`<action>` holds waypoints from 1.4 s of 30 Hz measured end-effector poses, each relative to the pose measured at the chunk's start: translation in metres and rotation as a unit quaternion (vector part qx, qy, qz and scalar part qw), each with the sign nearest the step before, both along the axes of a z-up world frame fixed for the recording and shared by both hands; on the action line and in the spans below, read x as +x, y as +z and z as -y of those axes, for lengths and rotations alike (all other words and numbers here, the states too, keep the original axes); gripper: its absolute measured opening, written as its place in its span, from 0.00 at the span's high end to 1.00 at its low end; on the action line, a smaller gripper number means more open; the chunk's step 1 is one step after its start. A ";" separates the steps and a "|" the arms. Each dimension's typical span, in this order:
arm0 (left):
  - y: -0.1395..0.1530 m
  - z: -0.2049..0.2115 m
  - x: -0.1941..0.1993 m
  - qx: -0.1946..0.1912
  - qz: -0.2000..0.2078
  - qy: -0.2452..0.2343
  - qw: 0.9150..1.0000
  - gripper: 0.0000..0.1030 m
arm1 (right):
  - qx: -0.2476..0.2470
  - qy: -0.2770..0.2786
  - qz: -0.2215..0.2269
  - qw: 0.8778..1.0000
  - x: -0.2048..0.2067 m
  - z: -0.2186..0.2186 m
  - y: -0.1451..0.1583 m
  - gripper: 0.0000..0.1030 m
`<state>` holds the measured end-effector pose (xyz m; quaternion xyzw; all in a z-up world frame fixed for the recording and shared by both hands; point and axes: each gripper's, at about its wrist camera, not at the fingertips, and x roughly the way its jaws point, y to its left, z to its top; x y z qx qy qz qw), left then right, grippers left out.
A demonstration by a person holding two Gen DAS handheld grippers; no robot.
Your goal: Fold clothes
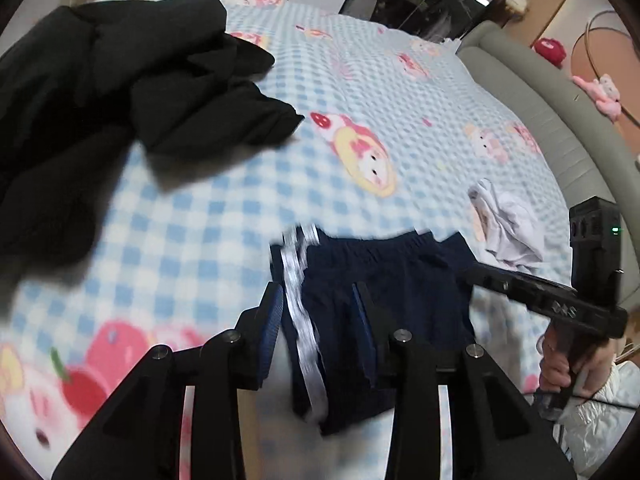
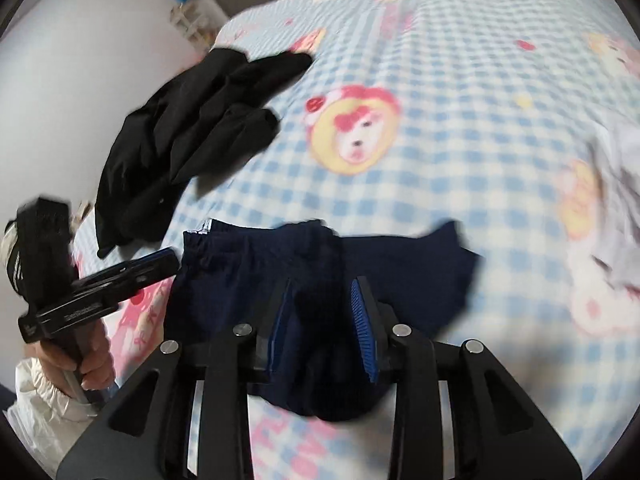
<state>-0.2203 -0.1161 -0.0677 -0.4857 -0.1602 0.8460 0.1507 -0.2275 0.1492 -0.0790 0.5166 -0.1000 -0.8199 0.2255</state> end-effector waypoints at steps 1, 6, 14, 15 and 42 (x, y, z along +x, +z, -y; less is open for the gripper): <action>-0.001 -0.002 0.007 0.008 -0.001 -0.004 1.000 0.64 | 0.004 -0.002 0.002 1.000 0.004 -0.003 -0.002 0.70; -0.008 -0.015 0.028 0.004 -0.016 0.009 1.000 0.68 | 0.014 0.018 0.006 1.000 0.030 -0.004 -0.008 0.71; -0.006 -0.026 0.031 -0.016 -0.036 0.000 0.999 0.69 | 0.056 0.050 0.025 0.997 0.050 0.014 -0.039 0.83; -0.015 -0.030 0.026 -0.042 -0.022 -0.010 0.999 0.70 | 0.060 0.047 0.027 0.997 0.050 0.013 -0.041 0.84; -0.013 -0.024 0.031 0.049 0.035 -0.001 0.998 0.90 | 0.043 0.040 0.038 0.998 0.056 0.018 -0.021 0.90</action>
